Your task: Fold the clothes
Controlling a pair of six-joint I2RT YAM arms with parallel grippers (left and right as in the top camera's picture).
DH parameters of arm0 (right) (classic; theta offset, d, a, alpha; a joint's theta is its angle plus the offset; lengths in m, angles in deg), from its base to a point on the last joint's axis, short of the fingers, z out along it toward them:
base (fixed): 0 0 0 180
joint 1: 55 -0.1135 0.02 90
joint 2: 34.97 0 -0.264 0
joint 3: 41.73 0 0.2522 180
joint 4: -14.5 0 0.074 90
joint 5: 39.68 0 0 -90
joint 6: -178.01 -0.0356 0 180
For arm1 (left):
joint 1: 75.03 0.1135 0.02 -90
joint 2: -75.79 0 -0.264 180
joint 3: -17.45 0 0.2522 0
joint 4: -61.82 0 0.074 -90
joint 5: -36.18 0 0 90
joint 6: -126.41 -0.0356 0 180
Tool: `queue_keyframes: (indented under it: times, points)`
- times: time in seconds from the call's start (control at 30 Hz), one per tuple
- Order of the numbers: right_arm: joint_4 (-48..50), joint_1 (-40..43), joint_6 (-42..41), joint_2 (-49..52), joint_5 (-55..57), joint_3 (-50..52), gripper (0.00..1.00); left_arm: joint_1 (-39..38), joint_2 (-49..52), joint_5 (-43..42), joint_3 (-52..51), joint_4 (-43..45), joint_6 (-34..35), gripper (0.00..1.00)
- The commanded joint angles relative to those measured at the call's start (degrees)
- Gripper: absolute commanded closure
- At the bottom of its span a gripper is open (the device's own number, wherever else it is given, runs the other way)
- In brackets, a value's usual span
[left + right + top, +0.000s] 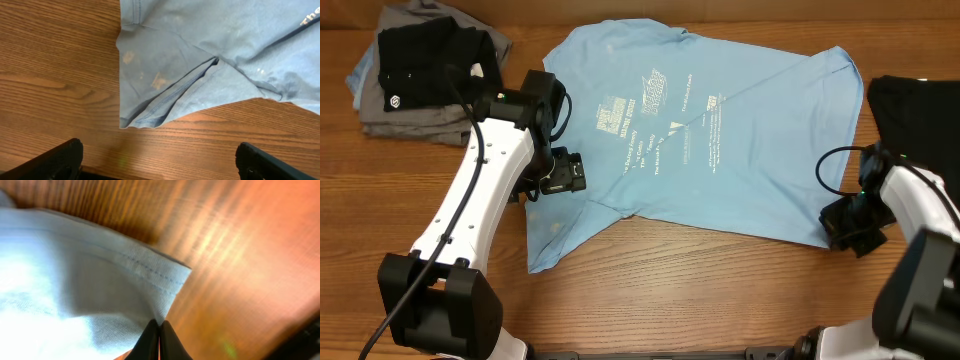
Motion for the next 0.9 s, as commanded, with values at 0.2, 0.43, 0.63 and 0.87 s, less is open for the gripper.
queue_keyframes:
  times: [0.2,0.43,0.63,0.87]
  points:
    - [-5.92,0.92,-3.39,-8.85,7.02,1.25,0.96,-0.48,-0.04,-0.28,-0.28,0.09,-1.05,0.0]
    - [-6.19,0.94,-9.84,-9.05,6.38,6.97,0.96,-0.5,-0.04,-0.35,-0.28,-0.31,-1.05,0.0]
    - [-6.93,0.94,-14.64,-17.92,6.62,7.74,0.96,-0.48,-0.04,-0.33,-0.28,0.39,-1.05,0.0]
    - [-2.64,0.98,-9.62,-28.39,5.18,5.97,0.0,-0.44,0.02,-0.92,-0.28,6.67,-1.29,0.03]
